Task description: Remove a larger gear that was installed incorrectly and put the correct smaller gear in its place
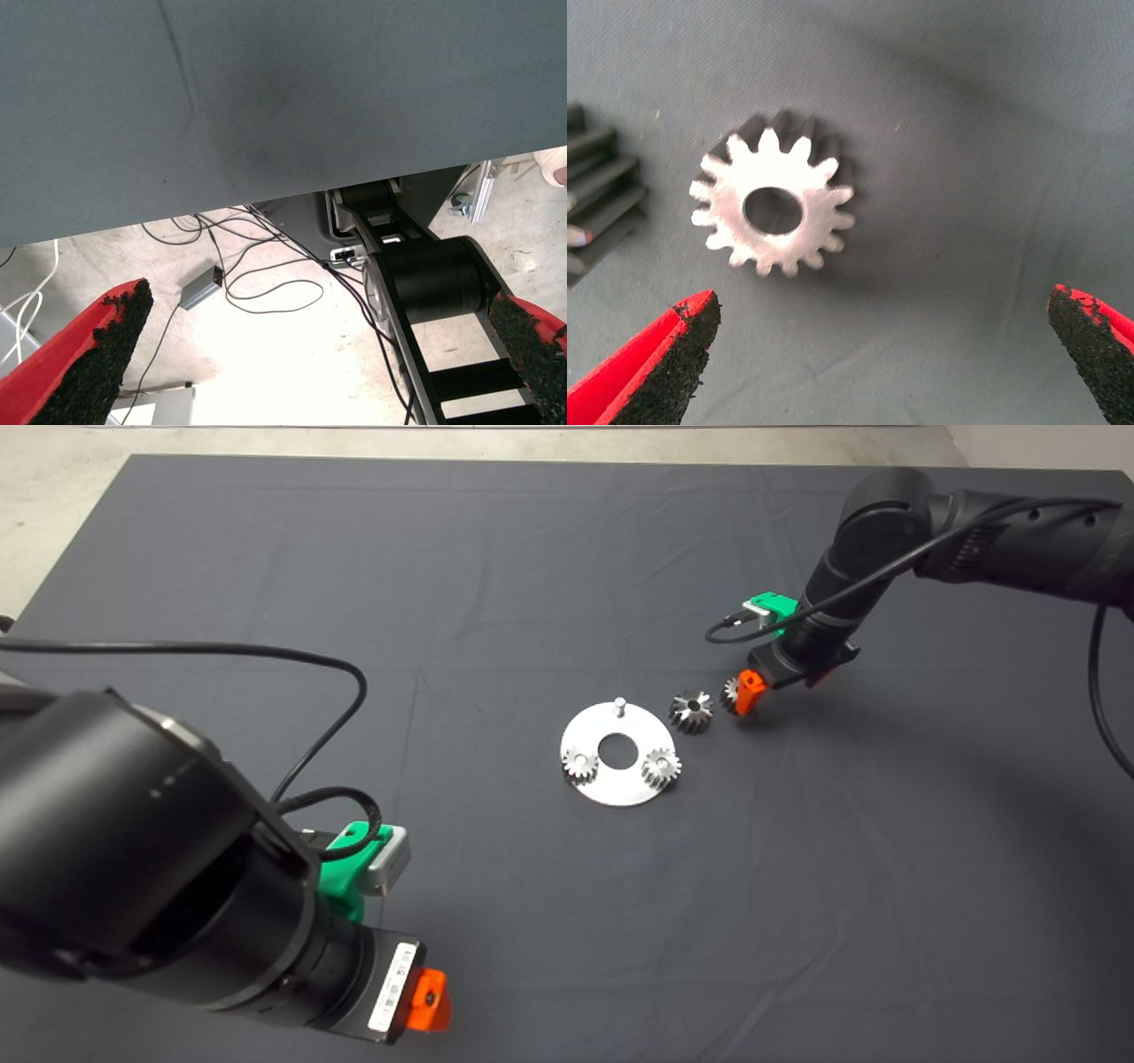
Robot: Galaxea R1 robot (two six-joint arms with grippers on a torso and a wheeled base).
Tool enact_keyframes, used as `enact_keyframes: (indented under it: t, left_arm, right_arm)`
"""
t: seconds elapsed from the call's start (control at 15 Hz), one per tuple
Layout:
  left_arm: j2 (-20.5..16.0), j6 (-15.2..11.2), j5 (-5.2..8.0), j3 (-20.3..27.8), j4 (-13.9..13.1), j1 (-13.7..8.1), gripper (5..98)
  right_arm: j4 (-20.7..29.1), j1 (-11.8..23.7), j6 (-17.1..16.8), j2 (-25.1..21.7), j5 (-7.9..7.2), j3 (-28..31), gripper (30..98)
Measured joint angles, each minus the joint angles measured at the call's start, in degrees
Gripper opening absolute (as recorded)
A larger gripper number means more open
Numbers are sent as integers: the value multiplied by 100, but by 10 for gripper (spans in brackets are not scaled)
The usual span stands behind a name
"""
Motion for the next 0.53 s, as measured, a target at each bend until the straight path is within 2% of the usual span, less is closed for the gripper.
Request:
enact_keyframes:
  t: [0.27, 0.53]
  left_arm:
    - [0, 0, 2, 2, 2, 0, 981]
    - [15, 0, 2, 2, 2, 0, 981]
  right_arm:
    - [-5, 0, -13, 15, 391, -93, 977]
    - [-69, 0, -20, 103, 606, -96, 977]
